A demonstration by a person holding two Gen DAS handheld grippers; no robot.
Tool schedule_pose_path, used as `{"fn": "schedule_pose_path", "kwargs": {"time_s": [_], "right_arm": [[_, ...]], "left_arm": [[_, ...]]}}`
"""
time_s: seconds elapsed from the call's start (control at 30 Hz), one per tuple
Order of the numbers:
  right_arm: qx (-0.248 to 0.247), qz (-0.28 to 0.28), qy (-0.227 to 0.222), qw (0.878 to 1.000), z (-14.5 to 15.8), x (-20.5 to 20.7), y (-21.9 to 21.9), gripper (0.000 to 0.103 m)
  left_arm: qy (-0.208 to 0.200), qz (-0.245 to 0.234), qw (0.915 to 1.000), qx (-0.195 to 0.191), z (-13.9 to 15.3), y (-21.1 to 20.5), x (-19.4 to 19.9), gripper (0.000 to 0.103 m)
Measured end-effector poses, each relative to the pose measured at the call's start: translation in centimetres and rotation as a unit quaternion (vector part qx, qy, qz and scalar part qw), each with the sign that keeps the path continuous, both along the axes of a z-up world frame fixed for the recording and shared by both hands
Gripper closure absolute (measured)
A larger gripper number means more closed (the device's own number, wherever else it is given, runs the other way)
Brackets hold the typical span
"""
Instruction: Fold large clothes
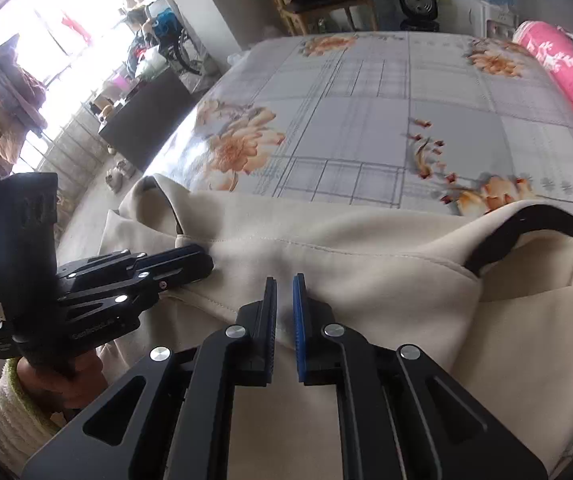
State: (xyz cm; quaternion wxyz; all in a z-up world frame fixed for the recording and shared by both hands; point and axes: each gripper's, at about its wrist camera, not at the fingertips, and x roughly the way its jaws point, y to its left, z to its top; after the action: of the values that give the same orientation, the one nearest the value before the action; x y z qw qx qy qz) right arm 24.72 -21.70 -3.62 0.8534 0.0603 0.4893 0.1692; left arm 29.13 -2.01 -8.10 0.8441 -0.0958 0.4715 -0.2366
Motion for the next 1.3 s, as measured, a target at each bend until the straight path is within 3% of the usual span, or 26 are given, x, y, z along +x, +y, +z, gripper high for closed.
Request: {"fn": "schedule_pose_path", "kwargs": {"time_s": [0.07,0.1,0.27,0.33,0.37,0.4,0.57,0.63,0.7,0.73,0.87,0.93,1.0,1.1,1.3], "right_arm": [[-0.032,-0.021,-0.007,0.999,-0.4,-0.4,-1.2,0.093],[-0.05,-0.025,0.011,0.998,-1.7,-0.3,-1.7,0.092],[-0.023,-0.043,0.014,0.999,-1.2,-0.4,-3.0,0.092],[-0.03,-0.048,-0.002,0.998,-0.6,-0.4,-2.8,0.084],[-0.031,-0.048,0.0,0.998,-0.9,-0.4,-2.8,0.074],[-0.033,-0.045,0.01,0.998,-1.6,-0.2,-2.6,0.071],[-0.043,-0.046,0.014,0.998,-1.8,-0.5,-2.6,0.069],[-0.022,-0.049,0.008,0.999,-1.1,-0.7,-2.6,0.062],[-0.034,-0.039,0.004,0.999,-1.2,-0.8,-2.1,0.051],[-0.045,-0.033,0.009,0.998,-1.7,-0.8,-1.8,0.051],[-0.087,-0.018,0.008,0.996,-1.7,-1.7,-0.9,0.05],[-0.09,-0.021,0.005,0.996,-0.7,-2.4,-1.0,0.05],[-0.088,-0.027,-0.003,0.996,0.5,-3.6,-1.5,0.05],[-0.074,-0.038,-0.014,0.996,2.3,-6.4,-2.4,0.047],[-0.047,-0.037,-0.026,0.998,4.3,-12.4,-3.3,0.029]], "left_arm": [[-0.001,0.0,1.0,0.0,0.0,0.0,0.0,0.088],[-0.001,0.0,1.0,0.0,0.0,0.0,0.0,0.088],[-0.003,0.001,1.0,-0.001,-0.1,-0.1,0.0,0.088],[-0.005,0.002,1.0,-0.002,0.0,0.0,-0.1,0.088],[-0.006,0.003,1.0,-0.001,-0.1,-0.1,-0.1,0.088],[-0.007,0.003,1.0,-0.002,-0.1,-0.1,-0.1,0.088],[-0.008,-0.001,0.9999,-0.012,-0.1,0.0,-0.2,0.086],[-0.01,-0.001,0.9999,-0.009,-0.1,0.0,-0.2,0.085],[-0.013,-0.003,0.9999,-0.004,0.0,-0.2,-0.3,0.083],[-0.015,-0.005,0.9999,-0.001,0.0,-0.4,-0.3,0.081],[-0.012,-0.01,0.9996,0.025,0.5,-1.3,-0.6,0.071],[-0.005,-0.01,0.9993,0.035,1.0,-1.7,-0.8,0.058],[0.004,-0.01,0.9994,0.033,1.7,-2.0,-1.4,0.037],[0.004,0.001,0.9985,0.054,2.8,-1.9,-2.6,0.028],[0.013,0.019,0.9987,0.046,5.2,0.4,-6.4,0.021]]}}
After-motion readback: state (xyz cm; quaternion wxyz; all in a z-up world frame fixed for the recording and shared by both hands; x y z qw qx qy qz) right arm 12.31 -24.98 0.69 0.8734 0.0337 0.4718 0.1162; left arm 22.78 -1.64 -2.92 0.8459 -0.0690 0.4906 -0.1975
